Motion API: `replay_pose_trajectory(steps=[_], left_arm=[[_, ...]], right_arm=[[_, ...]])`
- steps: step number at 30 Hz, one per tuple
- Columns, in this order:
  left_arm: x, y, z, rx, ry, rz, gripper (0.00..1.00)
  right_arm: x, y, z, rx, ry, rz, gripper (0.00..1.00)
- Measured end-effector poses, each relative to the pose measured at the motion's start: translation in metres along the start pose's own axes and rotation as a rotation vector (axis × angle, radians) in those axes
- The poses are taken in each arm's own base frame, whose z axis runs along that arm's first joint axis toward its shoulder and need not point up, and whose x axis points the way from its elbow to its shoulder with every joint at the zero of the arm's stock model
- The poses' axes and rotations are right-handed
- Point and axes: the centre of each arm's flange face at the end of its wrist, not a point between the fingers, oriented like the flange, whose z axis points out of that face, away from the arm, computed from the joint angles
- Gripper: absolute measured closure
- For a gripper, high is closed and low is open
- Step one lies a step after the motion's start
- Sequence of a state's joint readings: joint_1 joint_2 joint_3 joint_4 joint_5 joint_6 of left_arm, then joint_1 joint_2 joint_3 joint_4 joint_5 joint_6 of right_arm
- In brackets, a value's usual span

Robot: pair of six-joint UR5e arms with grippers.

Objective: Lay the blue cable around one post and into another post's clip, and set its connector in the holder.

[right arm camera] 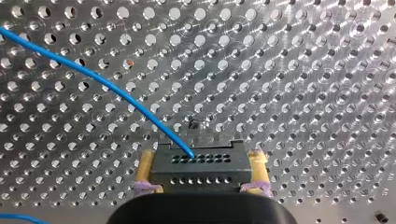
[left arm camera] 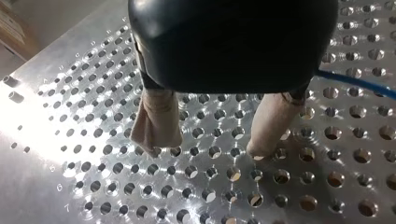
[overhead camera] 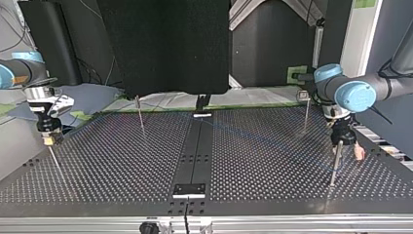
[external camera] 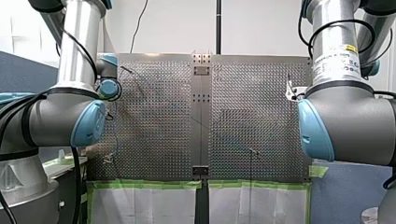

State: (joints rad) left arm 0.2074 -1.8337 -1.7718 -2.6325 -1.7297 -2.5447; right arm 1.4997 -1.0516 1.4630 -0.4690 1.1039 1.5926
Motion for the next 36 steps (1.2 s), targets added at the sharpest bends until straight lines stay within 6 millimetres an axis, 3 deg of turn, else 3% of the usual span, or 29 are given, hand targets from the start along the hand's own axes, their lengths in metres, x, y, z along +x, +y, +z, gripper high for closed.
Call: replay_pose_trajectory(steps=[36], left_arm=[[-0.0001, 0.0005, -0.0002, -0.002, -0.002, 0.002, 0.01]], right_arm=[[0.0041, -0.0005, -0.0057, -0.023, -0.034, -0.019, 1.00]])
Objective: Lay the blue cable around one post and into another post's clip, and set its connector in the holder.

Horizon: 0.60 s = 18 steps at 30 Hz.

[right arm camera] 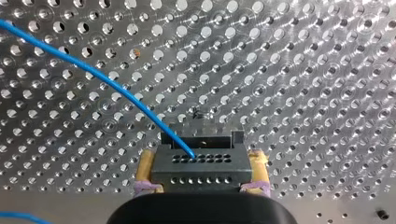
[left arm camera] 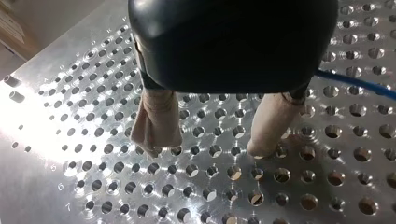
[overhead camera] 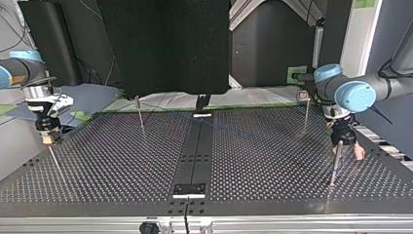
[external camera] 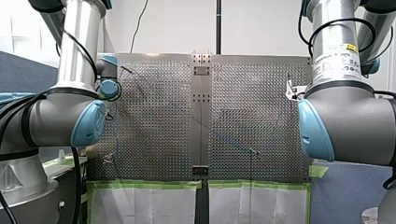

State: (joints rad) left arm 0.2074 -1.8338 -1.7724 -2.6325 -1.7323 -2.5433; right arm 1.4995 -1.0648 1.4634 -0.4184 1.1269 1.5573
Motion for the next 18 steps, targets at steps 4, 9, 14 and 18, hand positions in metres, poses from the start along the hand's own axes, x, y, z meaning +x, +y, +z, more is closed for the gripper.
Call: replay_pose_trajectory(steps=[4, 9, 14, 18], left_arm=[[0.0002, 0.0000, -0.0001, 0.000, 0.000, 0.000, 0.01], [0.0000, -0.0001, 0.0000, 0.000, 0.000, 0.000, 0.01], [-0.0002, -0.0003, 0.0001, 0.000, -0.001, 0.000, 0.01], [-0.0003, -0.0003, 0.0001, 0.000, -0.002, 0.001, 0.01]], right_arm=[[0.0000, 0.0000, 0.0000, 0.000, 0.000, 0.000, 1.00], [0.0000, 0.0000, 0.0000, 0.000, 0.000, 0.000, 0.96], [0.0000, 0.0000, 0.0000, 0.000, 0.000, 0.000, 0.60], [0.0000, 0.0000, 0.0000, 0.000, 0.000, 0.000, 0.10]])
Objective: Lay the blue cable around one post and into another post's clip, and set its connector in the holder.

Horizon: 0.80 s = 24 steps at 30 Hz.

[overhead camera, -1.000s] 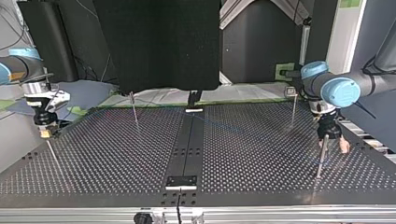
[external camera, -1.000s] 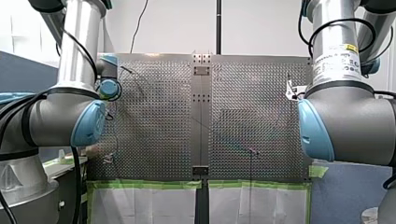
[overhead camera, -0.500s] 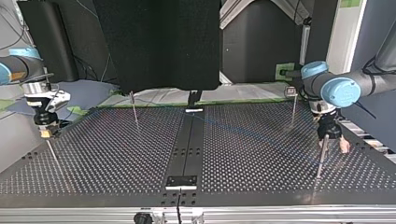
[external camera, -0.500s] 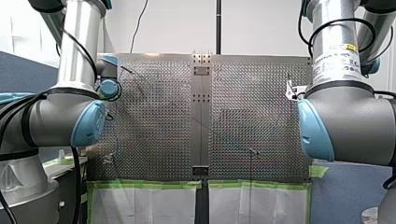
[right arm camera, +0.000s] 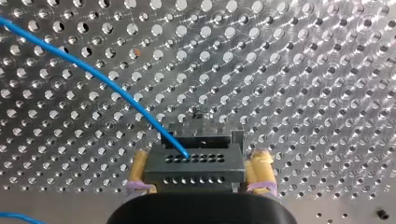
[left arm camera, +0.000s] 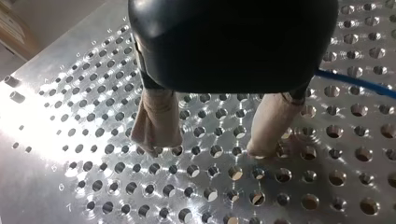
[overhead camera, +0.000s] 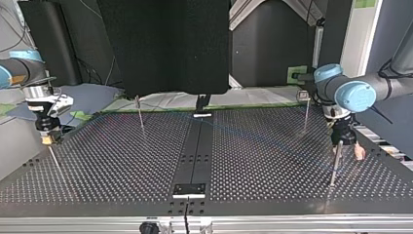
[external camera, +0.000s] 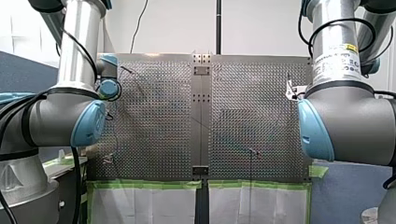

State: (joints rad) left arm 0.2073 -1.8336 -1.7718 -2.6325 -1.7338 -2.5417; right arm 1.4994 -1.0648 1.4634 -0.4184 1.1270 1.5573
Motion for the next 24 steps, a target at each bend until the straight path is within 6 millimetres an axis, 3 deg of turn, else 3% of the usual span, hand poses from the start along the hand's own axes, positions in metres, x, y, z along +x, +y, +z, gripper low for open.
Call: replay_pose_trajectory(steps=[1, 24], left_arm=[[0.0001, 0.0000, -0.0001, 0.000, 0.000, 0.000, 0.01], [0.0010, 0.0034, -0.0045, -0.038, 0.006, 0.043, 0.01]], right_arm=[[0.0000, 0.0000, 0.0000, 0.000, 0.000, 0.000, 0.00], [0.0000, 0.0000, 0.0000, 0.000, 0.000, 0.000, 0.00]])
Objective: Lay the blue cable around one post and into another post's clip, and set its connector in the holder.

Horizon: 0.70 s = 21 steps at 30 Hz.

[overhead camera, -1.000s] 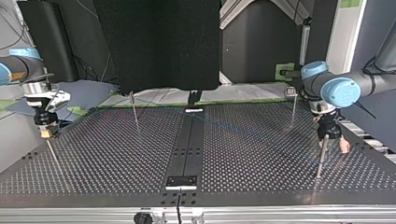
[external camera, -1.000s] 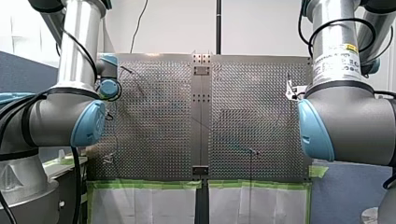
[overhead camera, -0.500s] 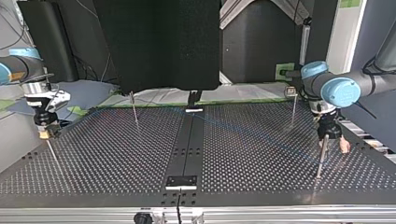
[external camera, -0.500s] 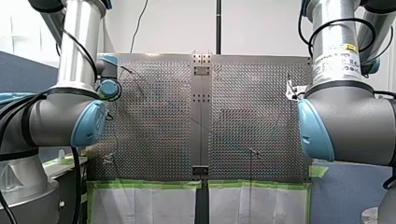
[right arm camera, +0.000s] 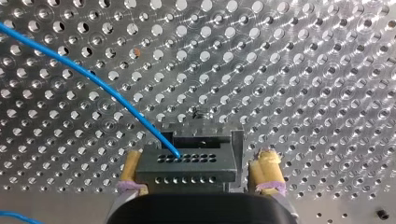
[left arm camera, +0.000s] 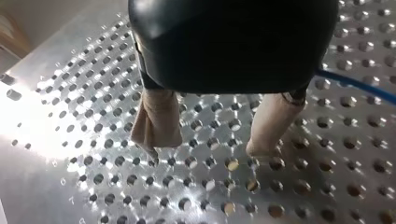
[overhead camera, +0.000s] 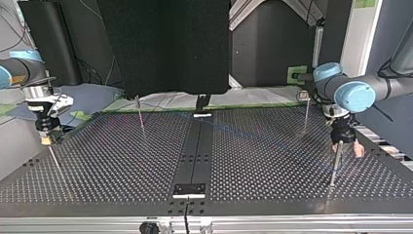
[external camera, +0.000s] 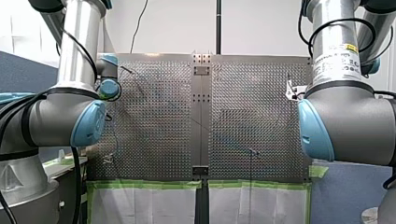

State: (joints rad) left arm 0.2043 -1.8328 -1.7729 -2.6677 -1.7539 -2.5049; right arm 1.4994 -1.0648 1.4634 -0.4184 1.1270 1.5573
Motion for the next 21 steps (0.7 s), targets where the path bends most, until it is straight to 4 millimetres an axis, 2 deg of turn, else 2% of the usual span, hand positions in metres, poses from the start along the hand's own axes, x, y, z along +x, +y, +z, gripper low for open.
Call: replay_pose_trajectory(steps=[14, 21], left_arm=[[0.010, -0.004, -0.011, 0.000, 0.088, -0.005, 0.01], [0.000, -0.014, -0.029, 0.026, 0.081, -0.019, 0.01]], right_arm=[[0.000, 0.000, 0.000, 0.000, 0.000, 0.000, 0.00], [0.000, 0.000, 0.000, 0.000, 0.000, 0.000, 0.00]])
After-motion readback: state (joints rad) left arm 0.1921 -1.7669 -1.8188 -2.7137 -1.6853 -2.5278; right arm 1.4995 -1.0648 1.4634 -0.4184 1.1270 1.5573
